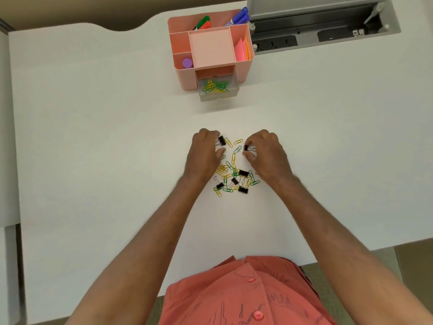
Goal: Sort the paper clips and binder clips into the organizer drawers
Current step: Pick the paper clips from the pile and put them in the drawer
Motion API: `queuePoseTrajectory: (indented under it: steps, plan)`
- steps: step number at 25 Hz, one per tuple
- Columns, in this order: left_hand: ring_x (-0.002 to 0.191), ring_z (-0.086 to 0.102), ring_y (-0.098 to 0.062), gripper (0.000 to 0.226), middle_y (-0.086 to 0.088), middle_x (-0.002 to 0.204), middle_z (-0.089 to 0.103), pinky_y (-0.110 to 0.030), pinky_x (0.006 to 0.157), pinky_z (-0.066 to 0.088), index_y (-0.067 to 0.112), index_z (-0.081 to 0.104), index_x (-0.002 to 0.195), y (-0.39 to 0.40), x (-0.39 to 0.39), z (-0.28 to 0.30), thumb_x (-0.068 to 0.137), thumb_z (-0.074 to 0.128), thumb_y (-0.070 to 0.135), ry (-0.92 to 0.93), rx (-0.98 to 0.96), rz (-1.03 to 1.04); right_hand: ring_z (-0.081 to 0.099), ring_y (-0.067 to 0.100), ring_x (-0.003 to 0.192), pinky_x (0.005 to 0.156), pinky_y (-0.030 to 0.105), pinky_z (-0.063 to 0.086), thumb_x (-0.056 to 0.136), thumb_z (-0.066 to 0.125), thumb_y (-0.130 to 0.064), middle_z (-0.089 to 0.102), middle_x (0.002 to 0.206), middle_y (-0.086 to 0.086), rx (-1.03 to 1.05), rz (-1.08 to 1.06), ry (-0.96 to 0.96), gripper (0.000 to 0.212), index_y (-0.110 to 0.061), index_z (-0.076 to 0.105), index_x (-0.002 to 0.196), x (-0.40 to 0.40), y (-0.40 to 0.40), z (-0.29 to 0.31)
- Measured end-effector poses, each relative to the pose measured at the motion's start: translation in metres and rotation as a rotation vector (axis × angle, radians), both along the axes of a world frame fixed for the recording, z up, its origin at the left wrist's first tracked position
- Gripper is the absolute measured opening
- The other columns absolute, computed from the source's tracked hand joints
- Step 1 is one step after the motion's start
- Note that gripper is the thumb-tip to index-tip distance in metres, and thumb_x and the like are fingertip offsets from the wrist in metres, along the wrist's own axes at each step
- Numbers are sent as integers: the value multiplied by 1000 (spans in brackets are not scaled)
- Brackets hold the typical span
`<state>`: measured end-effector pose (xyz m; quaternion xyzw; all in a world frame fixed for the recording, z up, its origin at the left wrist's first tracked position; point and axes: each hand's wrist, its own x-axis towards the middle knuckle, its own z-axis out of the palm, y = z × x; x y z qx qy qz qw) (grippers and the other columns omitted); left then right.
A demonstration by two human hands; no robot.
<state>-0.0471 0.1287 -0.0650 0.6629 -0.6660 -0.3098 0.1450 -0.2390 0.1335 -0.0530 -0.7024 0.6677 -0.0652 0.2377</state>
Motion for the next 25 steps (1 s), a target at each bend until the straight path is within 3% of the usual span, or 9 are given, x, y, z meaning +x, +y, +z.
queuePoseTrajectory:
  steps: [6,11,17,21,25]
  plan:
    - [109,50,-21,23,-3,112,56,-31,87,47,15,64,112,-6,-1,-3,90,70,20,20,-35,29,56,22,112,86,44,54,96,67,-28,59,116,1,29,-86,-135,20,-23,62,114,-10,-25,7]
    - [110,53,-26,28,-8,117,54,-40,85,50,15,61,119,-20,11,-3,92,66,18,37,-55,133,49,21,116,85,45,54,96,66,-26,55,118,0,-3,-118,-61,17,-25,62,113,-7,-39,-5]
    - [111,55,-21,39,-3,124,49,-37,83,51,25,55,134,-25,14,-3,96,63,26,39,-17,156,51,20,117,91,38,51,94,69,-24,56,124,-2,-39,-201,-228,35,-25,58,127,-8,-26,-5]
    - [100,54,-11,34,1,119,50,-32,86,51,21,57,129,13,12,-1,96,65,23,151,-68,170,56,15,104,87,32,53,95,61,-11,56,117,-5,-85,-65,-267,23,-24,65,113,-6,22,8]
    - [106,52,-14,39,1,120,53,-23,89,44,20,58,133,54,14,-8,95,67,26,113,-32,79,52,18,115,81,36,55,88,54,7,55,123,-5,13,154,-167,47,-23,65,123,-2,59,3]
